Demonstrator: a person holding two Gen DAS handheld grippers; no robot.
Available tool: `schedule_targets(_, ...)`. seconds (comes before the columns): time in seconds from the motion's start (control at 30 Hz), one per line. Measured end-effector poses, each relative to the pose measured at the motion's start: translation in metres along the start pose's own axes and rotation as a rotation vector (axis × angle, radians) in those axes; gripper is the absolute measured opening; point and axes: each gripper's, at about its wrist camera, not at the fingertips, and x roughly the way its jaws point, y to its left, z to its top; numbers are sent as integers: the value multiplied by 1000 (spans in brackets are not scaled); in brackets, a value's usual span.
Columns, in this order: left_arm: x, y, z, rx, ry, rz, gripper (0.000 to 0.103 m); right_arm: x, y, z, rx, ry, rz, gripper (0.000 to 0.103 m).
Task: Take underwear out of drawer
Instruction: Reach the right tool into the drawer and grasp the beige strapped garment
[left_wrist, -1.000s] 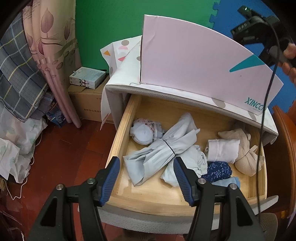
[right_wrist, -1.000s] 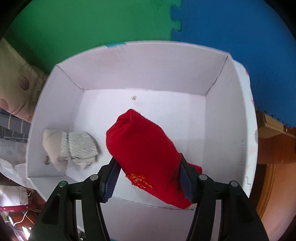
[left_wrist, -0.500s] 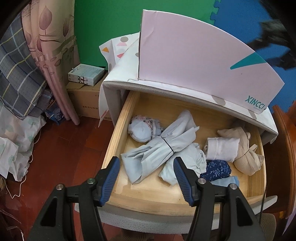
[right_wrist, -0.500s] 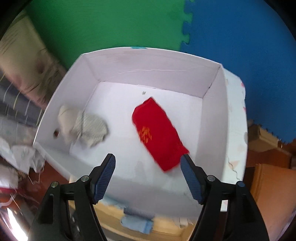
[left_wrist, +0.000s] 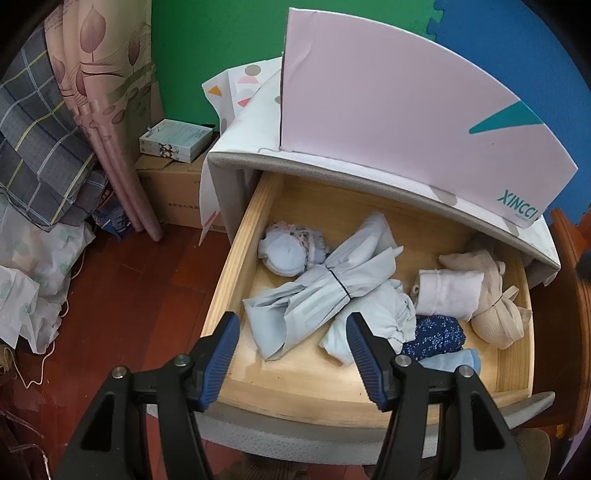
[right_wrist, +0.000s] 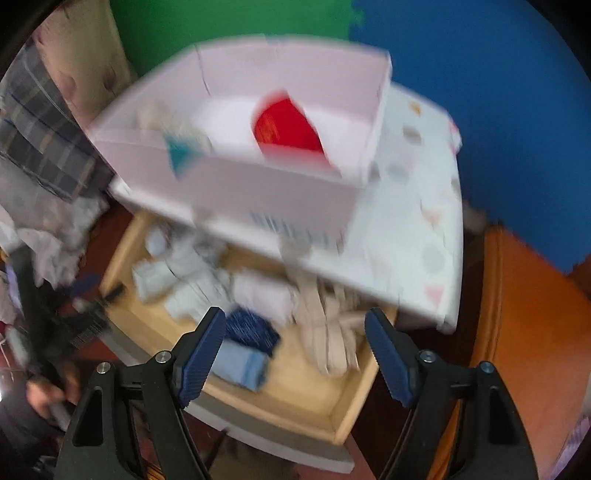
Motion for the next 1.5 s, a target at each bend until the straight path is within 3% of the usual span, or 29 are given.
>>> schedule_targets(0.1, 2, 0, 0, 4, 12, 0, 62, 33, -6, -19, -8, 55, -33, 74)
schedule_targets(0.3, 4, 3, 0, -8, 24, -7, 62, 80, -14, -34, -34, 72, -80, 74)
schedule_targets(0.53, 7, 3, 1, -12, 42, -8, 62, 112, -20, -29, -79, 57, -101, 74)
schedule_targets(0.93, 10, 2, 2, -15, 54, -2, 62, 165, -10, -20, -194, 143, -141, 74)
schedule_targets(1.2, 12, 1, 2, -11, 54, 2, 62, 184, 0, -13, -230, 205, -147, 66)
schedule_targets(1.5, 10, 2, 3, -19, 53, -4, 62, 186, -5, 0, -159, 323, -102, 64)
